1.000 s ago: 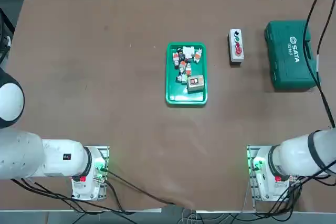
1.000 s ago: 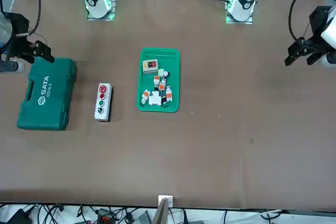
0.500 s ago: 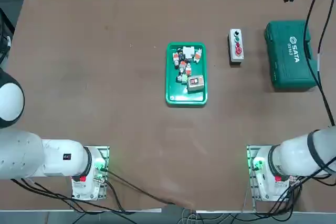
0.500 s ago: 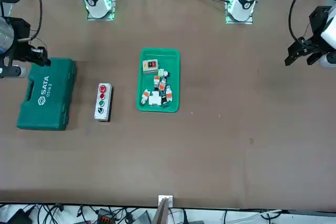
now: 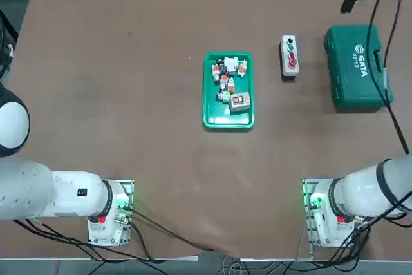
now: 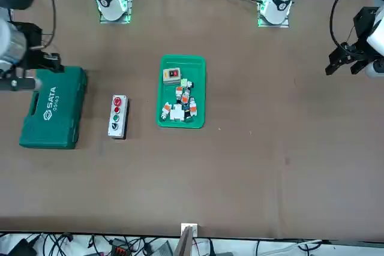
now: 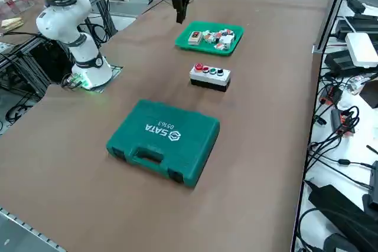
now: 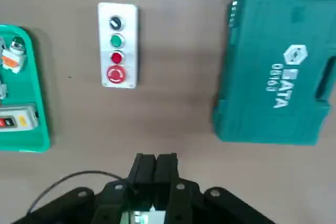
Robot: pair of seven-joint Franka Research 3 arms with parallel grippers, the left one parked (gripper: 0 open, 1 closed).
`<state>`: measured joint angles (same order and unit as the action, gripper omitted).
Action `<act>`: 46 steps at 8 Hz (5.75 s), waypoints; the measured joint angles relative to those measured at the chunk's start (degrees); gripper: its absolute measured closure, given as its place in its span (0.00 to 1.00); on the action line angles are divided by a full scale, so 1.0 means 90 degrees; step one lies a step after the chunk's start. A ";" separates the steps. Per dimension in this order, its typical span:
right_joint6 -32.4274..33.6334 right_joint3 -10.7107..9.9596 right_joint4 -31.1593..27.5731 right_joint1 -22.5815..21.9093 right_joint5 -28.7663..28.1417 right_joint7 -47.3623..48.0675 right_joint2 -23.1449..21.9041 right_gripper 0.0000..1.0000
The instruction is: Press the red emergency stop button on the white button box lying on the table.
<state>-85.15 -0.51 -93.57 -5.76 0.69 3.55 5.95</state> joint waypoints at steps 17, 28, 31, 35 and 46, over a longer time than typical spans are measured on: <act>-0.5932 -0.0011 -0.3900 -0.0959 -0.0008 0.1809 0.0504 0.99; -0.6188 -0.0013 -0.4023 -0.0958 -0.0008 0.1812 0.0532 0.99; -0.5444 -0.0085 -0.3749 -0.0939 -0.0007 0.1806 0.0398 0.99; -0.2766 -0.0113 -0.1739 -0.0857 -0.0008 0.1812 0.0020 0.96; 0.0386 -0.0217 0.1315 0.0280 -0.0019 -0.0088 0.0081 0.00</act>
<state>-81.68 -2.46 -81.74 -3.24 0.51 2.75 6.67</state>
